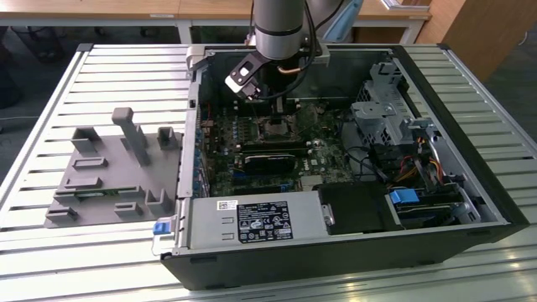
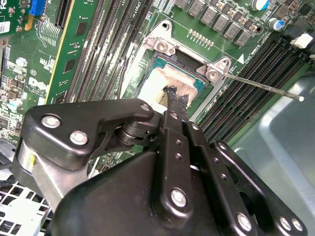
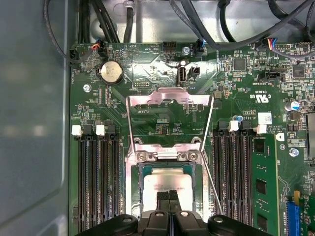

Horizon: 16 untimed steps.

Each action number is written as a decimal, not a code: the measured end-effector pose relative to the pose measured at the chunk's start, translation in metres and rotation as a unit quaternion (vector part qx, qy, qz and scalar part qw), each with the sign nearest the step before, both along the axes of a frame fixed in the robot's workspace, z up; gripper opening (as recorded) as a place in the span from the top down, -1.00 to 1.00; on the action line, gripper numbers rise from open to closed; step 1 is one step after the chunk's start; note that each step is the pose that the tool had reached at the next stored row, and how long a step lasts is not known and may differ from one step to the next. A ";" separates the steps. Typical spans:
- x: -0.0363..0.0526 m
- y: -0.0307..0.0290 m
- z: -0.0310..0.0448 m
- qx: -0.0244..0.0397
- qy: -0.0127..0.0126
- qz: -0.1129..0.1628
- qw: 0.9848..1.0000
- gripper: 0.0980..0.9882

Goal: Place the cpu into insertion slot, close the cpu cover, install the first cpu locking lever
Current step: 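Place the cpu into insertion slot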

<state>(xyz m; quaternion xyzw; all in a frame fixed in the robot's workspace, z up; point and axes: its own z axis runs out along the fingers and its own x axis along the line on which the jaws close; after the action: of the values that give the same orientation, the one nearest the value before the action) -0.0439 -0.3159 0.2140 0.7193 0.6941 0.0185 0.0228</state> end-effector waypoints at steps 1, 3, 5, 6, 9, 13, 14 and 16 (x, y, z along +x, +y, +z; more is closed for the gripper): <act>0.0000 0.0000 0.0003 0.000 0.000 0.000 1.000 0.98; 0.0000 0.0000 0.0009 0.000 0.000 0.000 1.000 0.98; -0.0002 0.0000 0.0016 0.000 0.000 0.000 1.000 0.98; -0.0002 0.0000 0.0020 0.000 0.000 0.000 1.000 0.98; -0.0003 0.0000 0.0036 0.000 0.000 0.000 1.000 0.98; -0.0003 0.0001 0.0079 0.000 0.000 0.000 1.000 0.98; -0.0003 0.0001 0.0092 0.000 0.000 0.000 1.000 0.98; -0.0003 0.0001 0.0115 0.000 0.000 0.000 1.000 0.98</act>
<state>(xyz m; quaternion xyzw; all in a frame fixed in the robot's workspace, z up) -0.0442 -0.3157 0.2255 0.7193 0.6941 0.0186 0.0228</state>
